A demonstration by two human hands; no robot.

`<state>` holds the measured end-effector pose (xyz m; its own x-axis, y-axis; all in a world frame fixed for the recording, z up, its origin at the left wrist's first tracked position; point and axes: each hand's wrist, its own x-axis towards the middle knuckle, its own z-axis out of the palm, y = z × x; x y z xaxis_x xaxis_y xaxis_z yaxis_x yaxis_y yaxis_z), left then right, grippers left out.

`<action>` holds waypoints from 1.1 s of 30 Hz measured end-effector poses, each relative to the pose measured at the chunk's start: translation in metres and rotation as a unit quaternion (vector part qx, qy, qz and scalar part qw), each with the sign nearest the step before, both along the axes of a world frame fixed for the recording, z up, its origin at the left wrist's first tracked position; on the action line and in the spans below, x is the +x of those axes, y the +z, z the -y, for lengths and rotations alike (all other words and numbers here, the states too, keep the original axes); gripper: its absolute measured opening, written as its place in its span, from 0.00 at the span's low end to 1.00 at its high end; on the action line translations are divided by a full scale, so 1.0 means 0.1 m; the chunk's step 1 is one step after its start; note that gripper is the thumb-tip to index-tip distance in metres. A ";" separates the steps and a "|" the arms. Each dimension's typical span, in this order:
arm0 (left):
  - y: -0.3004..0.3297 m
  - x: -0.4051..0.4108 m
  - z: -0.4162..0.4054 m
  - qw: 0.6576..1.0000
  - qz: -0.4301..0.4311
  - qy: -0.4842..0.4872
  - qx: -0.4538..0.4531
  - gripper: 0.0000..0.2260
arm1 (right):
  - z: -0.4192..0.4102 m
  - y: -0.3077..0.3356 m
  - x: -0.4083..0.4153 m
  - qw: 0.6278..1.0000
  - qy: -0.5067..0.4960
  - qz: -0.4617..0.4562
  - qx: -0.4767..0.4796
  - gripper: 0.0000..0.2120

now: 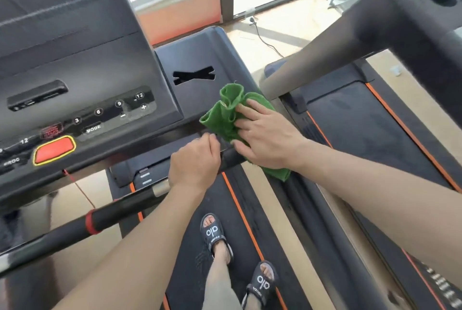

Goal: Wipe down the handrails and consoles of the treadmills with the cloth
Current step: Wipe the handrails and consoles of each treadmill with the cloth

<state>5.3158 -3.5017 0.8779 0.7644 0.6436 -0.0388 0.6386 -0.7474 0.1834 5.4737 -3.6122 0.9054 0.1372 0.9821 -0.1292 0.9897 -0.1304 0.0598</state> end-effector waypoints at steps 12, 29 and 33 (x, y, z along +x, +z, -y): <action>-0.10 -0.06 0.02 0.997 0.067 0.032 0.031 0.21 | 0.54 -0.18 -0.43 0.974 -0.175 -0.076 0.120 0.24; -0.14 -0.03 0.05 0.992 0.084 0.015 0.094 0.15 | 0.29 0.08 0.01 0.795 -0.424 -0.418 0.115 0.23; -0.15 -0.01 0.05 0.989 0.089 0.016 0.114 0.15 | 1.08 0.09 -0.50 0.779 -0.485 -0.388 0.084 0.23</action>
<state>5.3152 -3.5063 0.8624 0.7248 0.6443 0.2441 0.6355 -0.7620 0.1245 5.4234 -3.7204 0.9144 0.7700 0.4769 -0.4239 0.1509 -0.7817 -0.6052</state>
